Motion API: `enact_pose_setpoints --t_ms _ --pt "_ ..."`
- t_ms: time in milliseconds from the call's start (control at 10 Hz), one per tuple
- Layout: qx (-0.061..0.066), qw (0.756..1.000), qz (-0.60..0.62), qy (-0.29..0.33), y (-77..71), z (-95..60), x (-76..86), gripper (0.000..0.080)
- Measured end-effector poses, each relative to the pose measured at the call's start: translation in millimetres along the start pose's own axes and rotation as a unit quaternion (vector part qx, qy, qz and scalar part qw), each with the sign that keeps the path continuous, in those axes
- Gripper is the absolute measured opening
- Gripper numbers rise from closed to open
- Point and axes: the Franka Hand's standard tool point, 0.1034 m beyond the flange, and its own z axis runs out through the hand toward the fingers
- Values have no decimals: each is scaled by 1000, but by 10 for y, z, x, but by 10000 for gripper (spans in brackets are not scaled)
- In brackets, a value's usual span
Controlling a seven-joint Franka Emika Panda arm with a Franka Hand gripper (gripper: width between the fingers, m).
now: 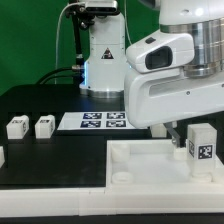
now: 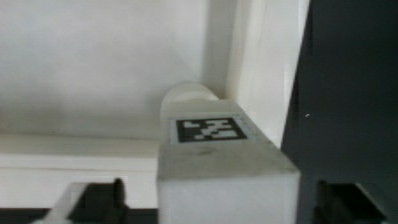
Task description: Assemble one leg
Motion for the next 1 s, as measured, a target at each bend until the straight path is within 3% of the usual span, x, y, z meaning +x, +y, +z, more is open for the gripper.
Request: enact_pose_setpoints --t_ms 100,200,400,500,600,800,900,1000 --pt "0 1000 21 0 -1 1 0 353" --pt "-1 998 69 0 25 2 0 297" --pt "1 985 175 7 39 2 14 297" --pt "7 966 258 21 66 10 15 297" --pt "20 940 338 36 77 15 -7 297" --pt "63 841 536 42 121 24 -43 296" --pt "73 798 597 36 124 25 -55 296" --pt "73 769 634 33 99 26 -63 296"
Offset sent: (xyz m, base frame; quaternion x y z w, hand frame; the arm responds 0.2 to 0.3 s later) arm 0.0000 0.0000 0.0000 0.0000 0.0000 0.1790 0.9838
